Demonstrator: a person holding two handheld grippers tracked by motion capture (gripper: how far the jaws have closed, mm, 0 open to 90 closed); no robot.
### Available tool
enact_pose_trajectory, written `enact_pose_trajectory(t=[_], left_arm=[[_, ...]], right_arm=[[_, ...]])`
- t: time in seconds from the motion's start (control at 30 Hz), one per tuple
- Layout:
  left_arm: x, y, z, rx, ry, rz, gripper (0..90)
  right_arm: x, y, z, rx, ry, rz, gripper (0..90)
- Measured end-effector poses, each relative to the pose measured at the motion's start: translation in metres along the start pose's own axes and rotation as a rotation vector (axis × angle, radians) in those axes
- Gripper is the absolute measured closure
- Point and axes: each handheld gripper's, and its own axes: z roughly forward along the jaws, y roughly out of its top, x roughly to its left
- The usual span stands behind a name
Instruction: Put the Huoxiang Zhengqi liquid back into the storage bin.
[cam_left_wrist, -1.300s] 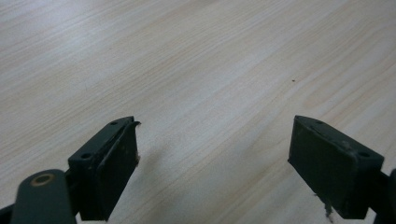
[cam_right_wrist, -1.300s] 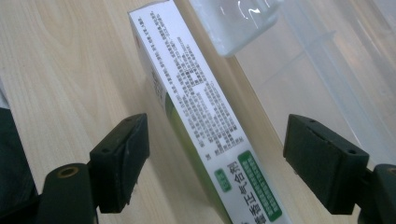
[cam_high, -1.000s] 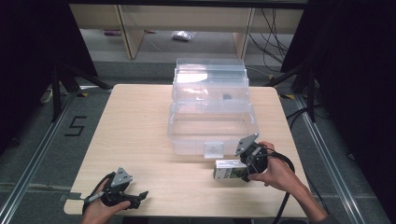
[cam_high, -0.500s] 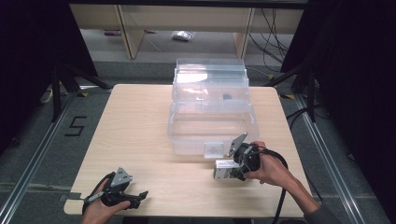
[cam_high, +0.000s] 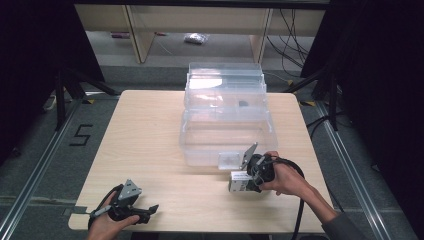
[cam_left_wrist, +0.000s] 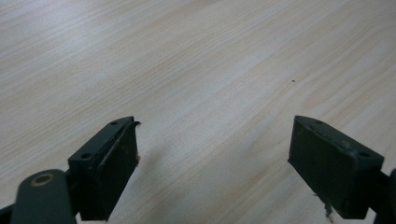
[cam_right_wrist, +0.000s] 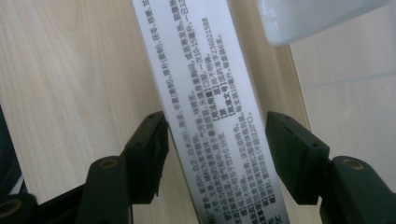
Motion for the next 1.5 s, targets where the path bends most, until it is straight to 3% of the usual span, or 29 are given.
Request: enact_pose_trajectory(t=[0.03,0.07,0.1,0.23,0.37,0.4,0.47,0.6,0.63,0.7,0.8,0.83,0.97,1.07,1.17,1.23,1.27,1.33,1.43,1.47,1.5], left_arm=[[0.000,0.000,0.000,0.000,0.000,0.000,15.1],[0.000,0.000,0.000,0.002,-0.001,0.001,15.1],[0.000,0.000,0.000,0.002,-0.003,-0.003,15.1],[0.000,0.000,0.000,0.001,-0.001,-0.001,15.1],[0.000,0.000,0.000,-0.001,0.000,-0.001,15.1],[0.000,0.000,0.000,-0.001,-0.001,-0.002,15.1],[0.000,0.000,0.000,0.000,0.000,-0.001,15.2],[0.000,0.000,0.000,-0.001,0.000,-0.002,15.1],[0.000,0.000,0.000,0.001,-0.001,0.001,15.1],[0.000,0.000,0.000,0.003,-0.002,-0.003,15.1],[0.000,0.000,0.000,-0.001,-0.002,-0.003,15.1],[0.000,0.000,0.000,0.001,-0.002,-0.002,15.1],[0.000,0.000,0.000,0.000,-0.002,-0.003,15.1],[0.000,0.000,0.000,0.000,-0.002,-0.003,15.2],[0.000,0.000,0.000,-0.002,-0.002,-0.005,15.1],[0.000,0.000,0.000,-0.001,-0.001,-0.004,15.1],[0.000,0.000,0.000,0.000,-0.002,-0.003,15.1],[0.000,0.000,0.000,0.005,0.000,0.005,15.1],[0.000,0.000,0.000,0.000,0.000,-0.001,15.1],[0.000,0.000,0.000,-0.001,-0.001,-0.004,15.1],[0.000,0.000,0.000,0.002,-0.001,-0.002,15.1]], right_arm=[[0.000,0.000,0.000,0.000,0.000,0.000,42.4],[-0.003,0.000,0.001,0.014,-0.018,-0.031,42.9],[-0.001,0.000,0.001,0.024,-0.018,0.000,43.2],[-0.004,0.001,0.003,0.036,-0.005,-0.028,45.9],[-0.002,0.001,0.004,0.054,0.006,-0.025,48.4],[-0.004,0.002,0.005,0.064,0.012,-0.070,51.6],[-0.003,0.003,0.005,0.083,0.007,-0.064,53.2],[-0.006,0.006,0.005,0.096,0.013,-0.106,55.4],[-0.004,0.007,0.004,0.111,0.009,-0.081,56.0],[-0.006,0.008,0.005,0.113,0.022,-0.125,57.4],[-0.002,0.011,0.002,0.148,0.033,-0.088,58.7],[-0.001,0.011,0.002,0.151,0.013,-0.114,60.5],[0.000,0.014,0.002,0.168,0.021,-0.156,63.2],[0.001,0.015,0.001,0.186,0.027,-0.147,63.7],[0.000,0.014,0.000,0.182,0.034,-0.153,63.8],[-0.002,0.014,0.000,0.149,0.035,-0.193,63.9],[-0.002,0.014,-0.001,0.151,0.042,-0.188,63.9],[0.000,0.013,-0.005,0.179,0.036,-0.128,63.9],[-0.003,0.014,-0.009,0.163,0.036,-0.166,63.9],[-0.002,0.014,-0.011,0.173,0.036,-0.145,63.9],[-0.003,0.015,-0.013,0.172,0.032,-0.158,63.9]])
